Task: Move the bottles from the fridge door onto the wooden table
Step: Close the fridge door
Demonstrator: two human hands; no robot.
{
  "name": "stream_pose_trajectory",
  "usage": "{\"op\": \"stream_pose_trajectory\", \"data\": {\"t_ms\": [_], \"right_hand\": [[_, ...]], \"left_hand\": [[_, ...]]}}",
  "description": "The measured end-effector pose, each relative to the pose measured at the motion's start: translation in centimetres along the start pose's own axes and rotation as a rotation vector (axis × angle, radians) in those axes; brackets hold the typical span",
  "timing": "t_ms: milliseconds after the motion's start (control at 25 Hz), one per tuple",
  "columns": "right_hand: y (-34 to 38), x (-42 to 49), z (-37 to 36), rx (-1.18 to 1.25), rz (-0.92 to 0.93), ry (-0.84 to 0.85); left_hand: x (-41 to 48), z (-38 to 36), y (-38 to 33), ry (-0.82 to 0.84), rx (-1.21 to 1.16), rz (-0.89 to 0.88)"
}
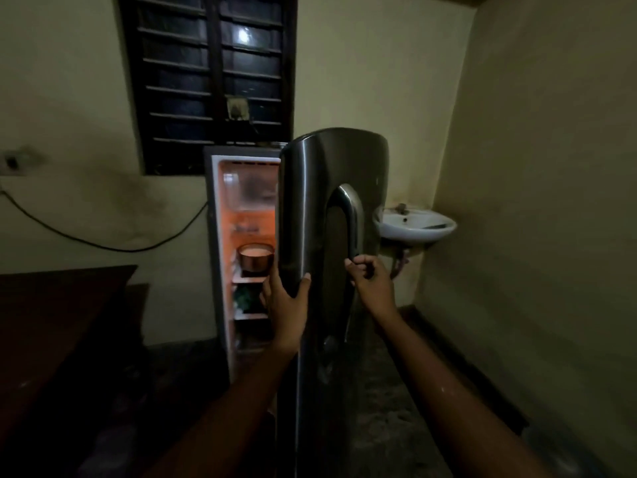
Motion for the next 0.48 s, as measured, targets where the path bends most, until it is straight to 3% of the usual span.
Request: {"op": "stream_pose_trajectory", "data": {"t_ms": [200,360,480], "right_hand": [[1.1,3.6,-8.0,0.005,0.002,0.071],[1.1,7.0,-16.5,-0.071,0.107,0.259],[1.0,9.2,-22.6,0.008,0.115,0.282]], "left_hand": [[8.2,5.0,1.9,-0.015,0.0,0.026],[15.3,8.5,3.1,0.022,-0.162,0.034],[21.0,10.1,4.7,0.021,-0.162,0.05]]}}
Point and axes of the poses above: each hand's wrist, its own x-axis towards the middle knuckle, its own z-axis out of the back of the hand, y = z × x, the point moved 8 cm from there along x, towards the middle knuckle, and after that the axes turned 8 degrees about -x, right-handed, at the moved point
